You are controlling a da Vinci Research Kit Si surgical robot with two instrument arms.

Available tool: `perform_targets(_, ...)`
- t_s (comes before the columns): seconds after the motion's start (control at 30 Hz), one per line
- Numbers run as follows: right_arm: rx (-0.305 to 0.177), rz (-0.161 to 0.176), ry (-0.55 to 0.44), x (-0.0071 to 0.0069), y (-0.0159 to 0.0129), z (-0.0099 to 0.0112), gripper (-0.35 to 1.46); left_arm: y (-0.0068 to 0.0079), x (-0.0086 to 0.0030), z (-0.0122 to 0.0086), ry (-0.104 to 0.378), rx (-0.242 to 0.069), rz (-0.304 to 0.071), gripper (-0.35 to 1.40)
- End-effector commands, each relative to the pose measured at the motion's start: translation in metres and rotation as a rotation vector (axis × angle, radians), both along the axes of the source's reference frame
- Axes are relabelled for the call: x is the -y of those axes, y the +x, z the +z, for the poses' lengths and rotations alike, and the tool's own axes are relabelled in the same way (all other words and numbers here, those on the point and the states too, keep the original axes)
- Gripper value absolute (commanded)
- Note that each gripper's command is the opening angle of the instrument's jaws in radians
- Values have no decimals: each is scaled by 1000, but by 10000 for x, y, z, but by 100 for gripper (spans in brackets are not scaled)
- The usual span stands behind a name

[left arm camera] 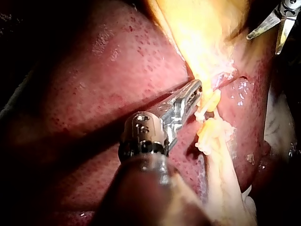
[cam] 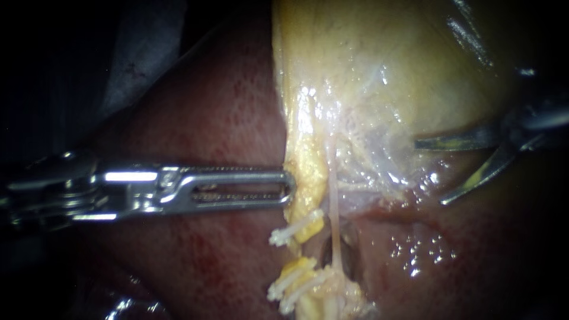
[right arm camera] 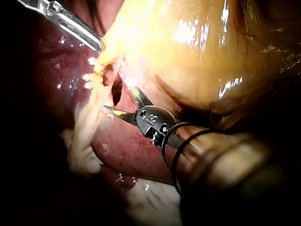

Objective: Go back from the cut left tube

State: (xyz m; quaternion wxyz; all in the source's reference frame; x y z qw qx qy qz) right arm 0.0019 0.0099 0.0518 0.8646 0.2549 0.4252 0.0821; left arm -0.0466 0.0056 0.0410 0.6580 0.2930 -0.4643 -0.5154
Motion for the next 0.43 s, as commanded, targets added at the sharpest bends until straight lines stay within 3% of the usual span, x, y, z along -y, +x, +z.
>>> perform_targets(0.03, 0, 0, 0, 0, 0, 0, 128, -1, 1, 1, -1, -3, -1, -35)
perform_targets(0.43, 1, 1, 0, 0, 0, 0, 128, -2, 2, 1, -1, -3, -2, -35)
